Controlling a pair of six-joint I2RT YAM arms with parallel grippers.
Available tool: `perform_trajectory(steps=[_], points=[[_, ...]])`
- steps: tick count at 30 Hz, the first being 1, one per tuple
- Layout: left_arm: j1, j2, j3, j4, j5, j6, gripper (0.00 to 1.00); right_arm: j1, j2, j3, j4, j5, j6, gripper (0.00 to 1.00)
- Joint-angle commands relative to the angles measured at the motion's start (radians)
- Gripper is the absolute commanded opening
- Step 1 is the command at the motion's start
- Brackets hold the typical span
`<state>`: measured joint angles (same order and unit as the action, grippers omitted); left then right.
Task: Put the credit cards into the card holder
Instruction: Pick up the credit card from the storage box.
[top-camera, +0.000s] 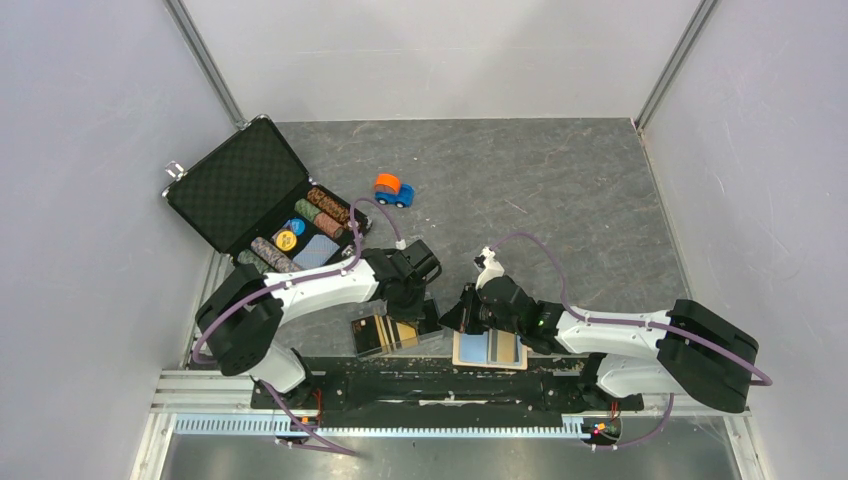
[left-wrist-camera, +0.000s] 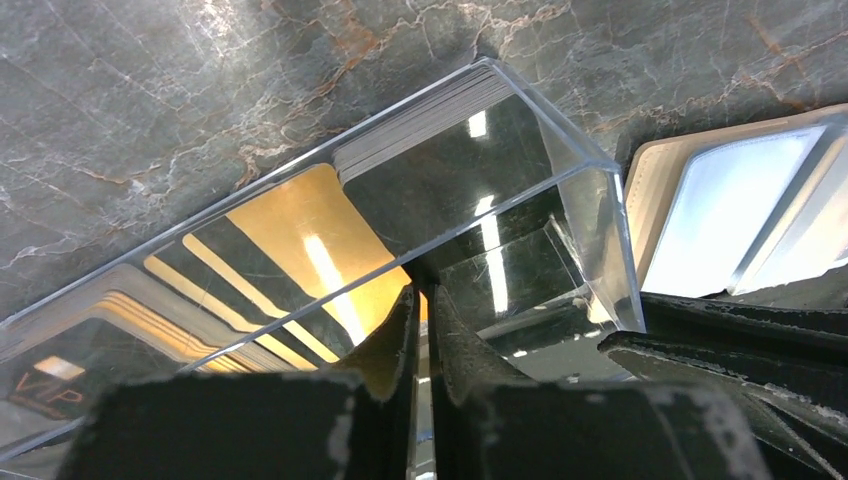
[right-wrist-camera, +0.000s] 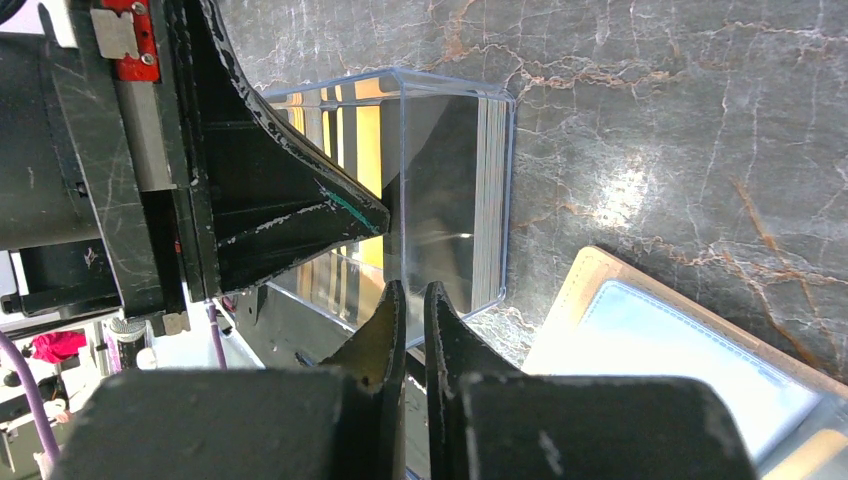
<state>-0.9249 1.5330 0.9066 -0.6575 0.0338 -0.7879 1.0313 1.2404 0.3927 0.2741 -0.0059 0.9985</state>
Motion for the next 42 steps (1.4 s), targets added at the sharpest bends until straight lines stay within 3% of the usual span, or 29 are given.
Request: perform_trajectory(steps=[1,23,26,33,42], points=[[-0.009,0.026,0.030,0.072,0.005,-0.005,0.04,0.009,-0.008,0.048,0.054,-0.039,0.016,0.00],[-0.011,-0.108,0.036,0.102,-0.015,-0.022,0.08,0.009,0.000,0.054,0.056,-0.045,0.014,0.00],[-0.011,-0.120,0.026,0.124,-0.007,-0.029,0.12,0.009,-0.004,0.054,0.056,-0.043,0.014,0.00],[-0.011,-0.138,0.000,0.195,0.026,-0.037,0.33,0.009,-0.014,0.054,0.050,-0.037,0.013,0.00],[-0.011,-0.131,-0.034,0.270,0.057,-0.048,0.35,0.009,-0.022,0.055,0.045,-0.034,0.009,0.00]])
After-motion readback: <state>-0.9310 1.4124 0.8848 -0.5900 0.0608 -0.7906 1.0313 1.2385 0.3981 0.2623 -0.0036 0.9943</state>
